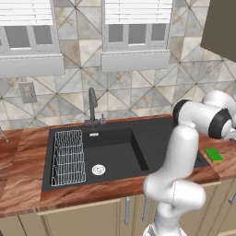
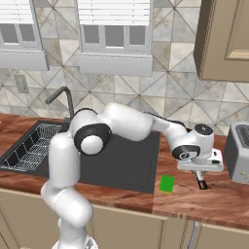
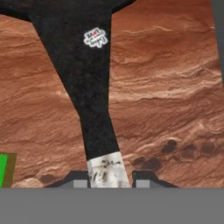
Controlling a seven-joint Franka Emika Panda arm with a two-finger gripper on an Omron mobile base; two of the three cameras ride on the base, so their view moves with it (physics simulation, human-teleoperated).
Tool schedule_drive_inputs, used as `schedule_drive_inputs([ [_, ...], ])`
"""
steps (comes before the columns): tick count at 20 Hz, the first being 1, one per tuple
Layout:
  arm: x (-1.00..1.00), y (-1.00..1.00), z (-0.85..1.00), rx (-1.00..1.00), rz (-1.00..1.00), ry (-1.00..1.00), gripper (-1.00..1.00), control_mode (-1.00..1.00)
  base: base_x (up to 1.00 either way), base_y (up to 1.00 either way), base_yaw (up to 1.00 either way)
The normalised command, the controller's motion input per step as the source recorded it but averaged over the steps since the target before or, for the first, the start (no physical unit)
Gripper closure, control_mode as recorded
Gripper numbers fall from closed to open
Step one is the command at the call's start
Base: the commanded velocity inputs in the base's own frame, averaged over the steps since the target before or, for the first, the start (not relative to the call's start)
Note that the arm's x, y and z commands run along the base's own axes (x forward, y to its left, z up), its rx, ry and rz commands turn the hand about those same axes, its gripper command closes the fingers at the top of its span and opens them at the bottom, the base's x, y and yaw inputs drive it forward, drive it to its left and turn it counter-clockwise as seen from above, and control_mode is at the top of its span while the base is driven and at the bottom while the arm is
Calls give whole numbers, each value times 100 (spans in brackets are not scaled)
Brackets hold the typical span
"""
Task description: Pick the pan and sponge and place them into the sink. Then turn on the water.
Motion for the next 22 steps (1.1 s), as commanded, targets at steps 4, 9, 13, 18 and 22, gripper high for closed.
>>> schedule_drive_inputs([
  [4,-20,42,24,0,2,-1,100,-100,0,0,0],
  [9,-33,61,4,0,9,0,100,-100,0,0,0],
  [13,-35,68,4,-2,15,-1,100,-100,0,0,0],
  [18,-24,67,19,-2,15,-2,100,-100,0,0,0],
  [22,-12,71,10,-1,14,0,100,-100,0,0,0],
])
